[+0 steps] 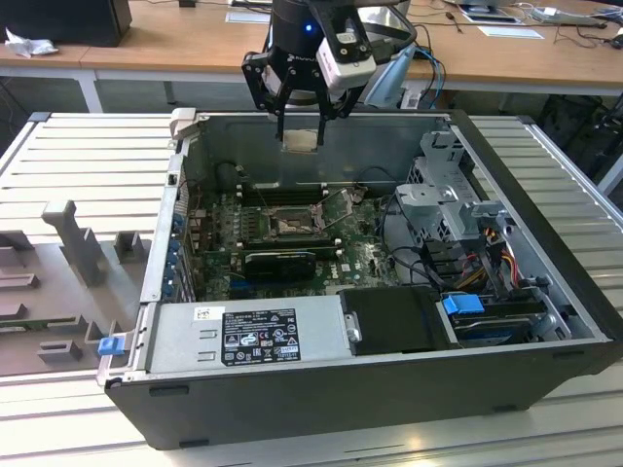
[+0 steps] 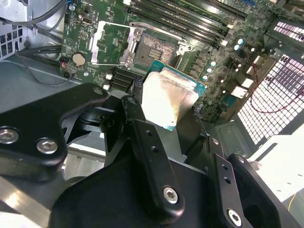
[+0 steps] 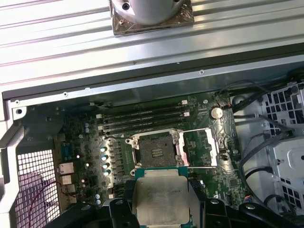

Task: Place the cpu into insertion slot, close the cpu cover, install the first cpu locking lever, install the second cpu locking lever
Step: 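Place the cpu into insertion slot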

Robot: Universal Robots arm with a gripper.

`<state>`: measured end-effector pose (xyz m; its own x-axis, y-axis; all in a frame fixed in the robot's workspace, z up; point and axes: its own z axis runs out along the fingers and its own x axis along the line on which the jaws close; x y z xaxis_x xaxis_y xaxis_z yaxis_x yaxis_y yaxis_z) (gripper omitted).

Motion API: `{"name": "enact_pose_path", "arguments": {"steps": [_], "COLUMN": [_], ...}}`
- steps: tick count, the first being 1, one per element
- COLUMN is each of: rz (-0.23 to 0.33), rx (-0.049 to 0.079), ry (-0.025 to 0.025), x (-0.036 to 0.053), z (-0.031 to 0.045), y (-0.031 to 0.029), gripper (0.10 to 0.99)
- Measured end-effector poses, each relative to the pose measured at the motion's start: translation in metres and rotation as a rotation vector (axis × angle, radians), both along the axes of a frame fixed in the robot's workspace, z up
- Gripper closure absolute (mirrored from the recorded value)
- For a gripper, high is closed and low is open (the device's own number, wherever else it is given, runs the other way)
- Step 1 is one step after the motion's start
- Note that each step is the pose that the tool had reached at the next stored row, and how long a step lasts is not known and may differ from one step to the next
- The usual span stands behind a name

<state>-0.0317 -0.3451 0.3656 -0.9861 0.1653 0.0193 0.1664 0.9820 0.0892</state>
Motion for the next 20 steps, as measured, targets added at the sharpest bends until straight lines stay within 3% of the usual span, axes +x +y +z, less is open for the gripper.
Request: {"name": "enact_pose_path", "arguments": {"steps": [20], "rz": [-0.054], "rx": [0.0], "ry": [0.0], "x": [0.0], "z": [0.0], "y": [0.0], "gripper": [0.557]}}
